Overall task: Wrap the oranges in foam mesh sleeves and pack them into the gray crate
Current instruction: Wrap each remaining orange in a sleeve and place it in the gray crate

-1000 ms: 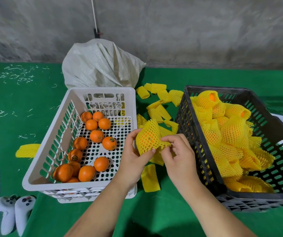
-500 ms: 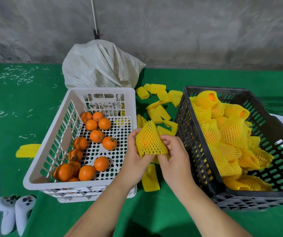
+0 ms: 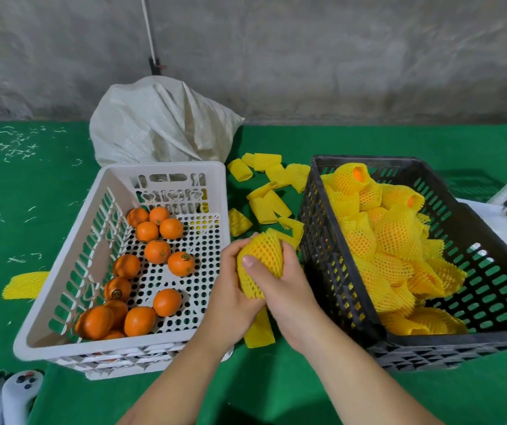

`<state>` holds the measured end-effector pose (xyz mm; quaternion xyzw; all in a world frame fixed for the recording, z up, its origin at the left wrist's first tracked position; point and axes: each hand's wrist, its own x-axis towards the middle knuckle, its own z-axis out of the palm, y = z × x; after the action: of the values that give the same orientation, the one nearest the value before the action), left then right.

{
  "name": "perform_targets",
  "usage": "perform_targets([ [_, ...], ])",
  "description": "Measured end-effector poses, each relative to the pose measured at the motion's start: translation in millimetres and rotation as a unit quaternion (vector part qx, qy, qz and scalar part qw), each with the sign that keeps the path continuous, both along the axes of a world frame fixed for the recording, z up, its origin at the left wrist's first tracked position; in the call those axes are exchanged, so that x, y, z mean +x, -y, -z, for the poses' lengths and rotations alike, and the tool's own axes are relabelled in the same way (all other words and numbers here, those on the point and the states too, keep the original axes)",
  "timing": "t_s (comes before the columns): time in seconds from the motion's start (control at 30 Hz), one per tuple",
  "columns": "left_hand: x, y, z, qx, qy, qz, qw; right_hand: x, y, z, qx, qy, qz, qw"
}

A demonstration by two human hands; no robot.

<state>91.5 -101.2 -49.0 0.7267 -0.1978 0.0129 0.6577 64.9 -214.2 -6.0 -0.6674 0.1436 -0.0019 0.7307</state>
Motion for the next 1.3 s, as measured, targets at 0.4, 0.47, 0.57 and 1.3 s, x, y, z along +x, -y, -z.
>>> perform_targets([
  [0.4, -0.5, 9.4, -3.9, 0.209, 0.055, 0.057, 0.975, 5.3, 88.9, -20.8, -0.131, 0.095, 0.237, 0.958],
  [0.47, 1.2, 11.7, -3.1, 0.240, 0.064, 0.025, 0.968, 3.1, 123.0, -21.7, -0.280, 0.100, 0.275, 0.914],
  [0.57, 3.0, 15.5, -2.2, 0.258, 0.058, 0.015, 0.964, -3.6, 157.1, -9.1, -0.530, -0.065, 0.193, 0.824],
  [1.3, 54.9, -37.4, -3.7, 0.263, 0.019, -0.068, 0.962, 9.6, 107.9, 13.1, -0.766, -0.045, -0.095, 0.634],
])
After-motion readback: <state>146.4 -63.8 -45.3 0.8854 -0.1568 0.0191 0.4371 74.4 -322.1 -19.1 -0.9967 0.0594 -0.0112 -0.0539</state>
